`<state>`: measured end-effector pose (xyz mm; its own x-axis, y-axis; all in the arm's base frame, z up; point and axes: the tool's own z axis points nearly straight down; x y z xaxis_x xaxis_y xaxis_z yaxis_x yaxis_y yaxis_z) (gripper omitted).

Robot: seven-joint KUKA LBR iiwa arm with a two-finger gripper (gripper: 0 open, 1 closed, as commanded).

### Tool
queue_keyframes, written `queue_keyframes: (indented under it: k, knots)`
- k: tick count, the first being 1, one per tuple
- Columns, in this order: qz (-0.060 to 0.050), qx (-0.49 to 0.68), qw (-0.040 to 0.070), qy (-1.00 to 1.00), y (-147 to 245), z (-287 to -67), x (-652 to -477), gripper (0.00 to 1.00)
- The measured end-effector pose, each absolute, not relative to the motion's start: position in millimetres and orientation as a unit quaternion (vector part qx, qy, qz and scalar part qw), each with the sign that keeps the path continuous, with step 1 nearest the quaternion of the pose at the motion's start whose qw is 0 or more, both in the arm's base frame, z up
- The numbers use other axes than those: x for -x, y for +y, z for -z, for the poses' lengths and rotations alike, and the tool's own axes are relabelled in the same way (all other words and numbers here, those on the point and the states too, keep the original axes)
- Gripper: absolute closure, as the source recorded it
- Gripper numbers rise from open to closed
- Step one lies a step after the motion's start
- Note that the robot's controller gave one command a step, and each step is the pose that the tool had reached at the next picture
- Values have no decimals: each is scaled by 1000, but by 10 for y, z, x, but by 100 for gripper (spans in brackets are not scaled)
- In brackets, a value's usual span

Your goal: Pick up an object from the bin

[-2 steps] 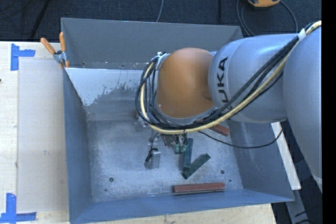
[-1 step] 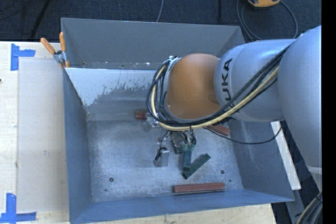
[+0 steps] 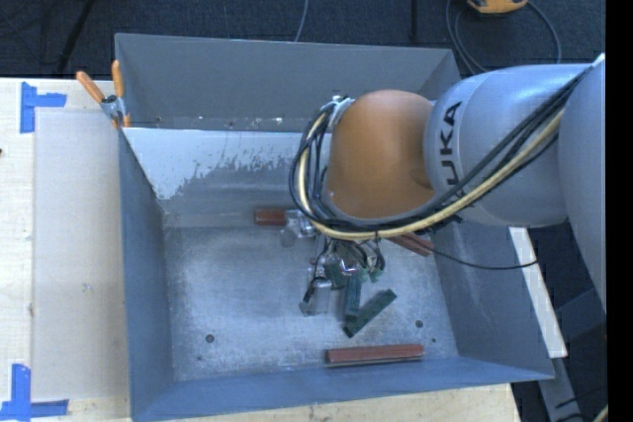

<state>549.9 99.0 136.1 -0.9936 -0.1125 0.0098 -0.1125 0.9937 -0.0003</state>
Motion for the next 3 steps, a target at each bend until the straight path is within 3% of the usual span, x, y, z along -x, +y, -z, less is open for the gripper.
queue_keyframes:
  k: [1, 2, 3]
  knots:
    - [0, -63, -5, -998, 677, -1436, -5364, 0]
    - [0, -13, -2, -1000, 392, -717, -5637, 0]
    - [0, -74, 4, -997, 88, -985, -5371, 0]
